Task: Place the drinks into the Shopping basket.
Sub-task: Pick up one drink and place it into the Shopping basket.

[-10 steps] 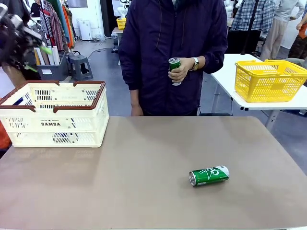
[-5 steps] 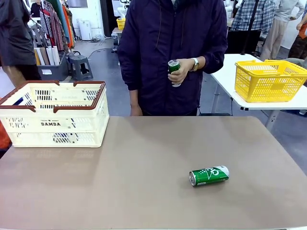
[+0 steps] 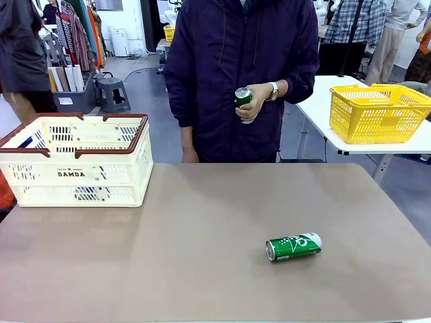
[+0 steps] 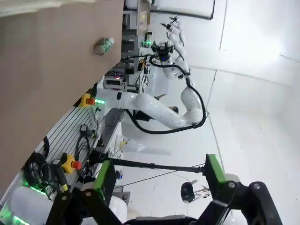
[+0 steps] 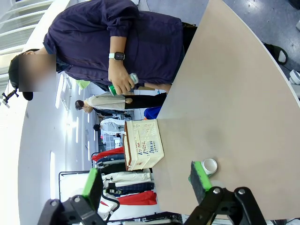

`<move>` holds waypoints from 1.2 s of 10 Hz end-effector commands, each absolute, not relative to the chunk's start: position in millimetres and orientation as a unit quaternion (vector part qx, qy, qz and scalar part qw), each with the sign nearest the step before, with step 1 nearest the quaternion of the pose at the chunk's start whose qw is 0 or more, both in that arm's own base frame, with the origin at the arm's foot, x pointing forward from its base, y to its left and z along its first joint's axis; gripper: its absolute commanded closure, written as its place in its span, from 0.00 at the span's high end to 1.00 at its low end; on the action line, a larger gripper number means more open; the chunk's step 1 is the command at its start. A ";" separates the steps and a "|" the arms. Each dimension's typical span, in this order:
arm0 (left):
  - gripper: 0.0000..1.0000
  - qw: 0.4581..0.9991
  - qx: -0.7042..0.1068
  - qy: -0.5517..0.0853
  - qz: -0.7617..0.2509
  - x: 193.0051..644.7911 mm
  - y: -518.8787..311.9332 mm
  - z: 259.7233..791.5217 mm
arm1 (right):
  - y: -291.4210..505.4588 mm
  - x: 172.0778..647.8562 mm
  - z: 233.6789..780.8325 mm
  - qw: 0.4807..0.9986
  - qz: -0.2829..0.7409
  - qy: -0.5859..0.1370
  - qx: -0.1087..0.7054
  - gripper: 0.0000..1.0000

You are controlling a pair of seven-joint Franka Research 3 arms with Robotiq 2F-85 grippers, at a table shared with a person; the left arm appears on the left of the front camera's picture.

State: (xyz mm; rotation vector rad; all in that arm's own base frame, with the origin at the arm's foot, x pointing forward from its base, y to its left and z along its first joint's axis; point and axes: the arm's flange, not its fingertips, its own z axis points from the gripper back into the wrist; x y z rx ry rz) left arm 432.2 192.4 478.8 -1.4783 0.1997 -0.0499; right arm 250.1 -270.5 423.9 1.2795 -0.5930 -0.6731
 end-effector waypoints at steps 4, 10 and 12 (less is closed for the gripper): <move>1.00 0.715 -0.696 0.069 0.000 426.1 196.6 502.4 | -270.8 248.7 425.7 0.714 -0.295 -0.269 0.576 1.00; 1.00 0.715 -0.696 0.069 0.000 426.1 196.6 502.4 | -270.5 250.1 423.9 0.710 -0.303 -0.267 0.577 1.00; 1.00 0.715 -0.696 0.069 0.000 426.1 196.6 502.4 | -207.6 263.0 465.5 0.833 -0.217 -0.223 0.458 1.00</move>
